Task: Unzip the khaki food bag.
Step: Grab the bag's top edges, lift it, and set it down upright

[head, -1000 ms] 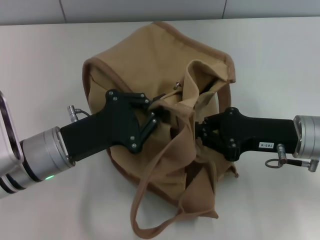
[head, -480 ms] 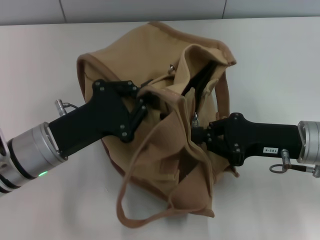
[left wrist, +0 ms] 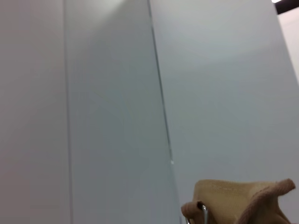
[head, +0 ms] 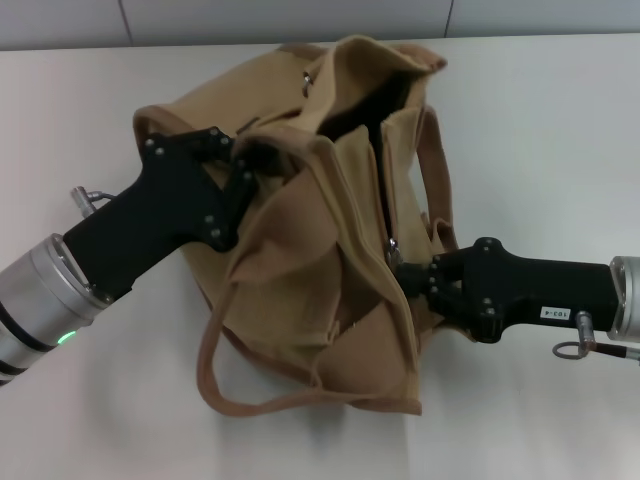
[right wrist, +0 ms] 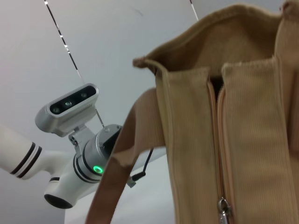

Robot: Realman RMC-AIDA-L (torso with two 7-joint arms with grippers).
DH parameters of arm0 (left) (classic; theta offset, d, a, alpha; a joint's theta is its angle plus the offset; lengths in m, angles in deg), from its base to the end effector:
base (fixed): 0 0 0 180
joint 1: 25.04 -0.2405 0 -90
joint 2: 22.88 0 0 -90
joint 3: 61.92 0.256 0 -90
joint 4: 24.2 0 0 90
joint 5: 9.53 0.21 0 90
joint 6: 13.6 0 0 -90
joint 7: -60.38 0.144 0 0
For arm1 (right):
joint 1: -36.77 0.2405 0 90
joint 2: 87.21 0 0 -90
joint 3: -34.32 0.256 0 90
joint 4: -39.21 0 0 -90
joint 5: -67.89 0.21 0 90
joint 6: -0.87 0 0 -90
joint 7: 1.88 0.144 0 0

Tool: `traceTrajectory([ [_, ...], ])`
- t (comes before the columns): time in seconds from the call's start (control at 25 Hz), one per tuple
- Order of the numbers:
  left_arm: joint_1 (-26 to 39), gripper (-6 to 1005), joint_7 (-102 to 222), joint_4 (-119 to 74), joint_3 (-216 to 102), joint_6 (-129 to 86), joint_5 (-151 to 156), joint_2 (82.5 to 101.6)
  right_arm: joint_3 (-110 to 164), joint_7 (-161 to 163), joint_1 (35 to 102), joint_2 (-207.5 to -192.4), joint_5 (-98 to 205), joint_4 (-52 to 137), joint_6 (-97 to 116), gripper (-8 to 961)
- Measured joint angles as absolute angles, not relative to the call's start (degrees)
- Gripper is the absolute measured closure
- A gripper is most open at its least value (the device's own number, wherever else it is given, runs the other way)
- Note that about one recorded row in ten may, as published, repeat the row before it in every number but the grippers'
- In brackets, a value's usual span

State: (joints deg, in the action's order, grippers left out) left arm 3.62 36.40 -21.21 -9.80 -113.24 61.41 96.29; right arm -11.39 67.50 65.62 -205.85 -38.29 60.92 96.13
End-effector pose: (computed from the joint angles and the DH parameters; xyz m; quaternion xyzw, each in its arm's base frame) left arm -0.2452 0.2783 -0.0360 -0.8318 -0.0215 -0.4683 0.2972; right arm 0.2591 0.2817 -0.0416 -0.9193 0.2211 0.3239 0.0330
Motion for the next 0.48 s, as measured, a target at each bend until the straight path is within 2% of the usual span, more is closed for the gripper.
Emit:
traceTrajectory([
  [0.48, 3.09, 943, 34.2, -23.67, -14.58, -112.83, 57.53, 96.3, -11.82, 68.18, 63.8, -204.83, -39.95, 60.85, 96.13, 922],
])
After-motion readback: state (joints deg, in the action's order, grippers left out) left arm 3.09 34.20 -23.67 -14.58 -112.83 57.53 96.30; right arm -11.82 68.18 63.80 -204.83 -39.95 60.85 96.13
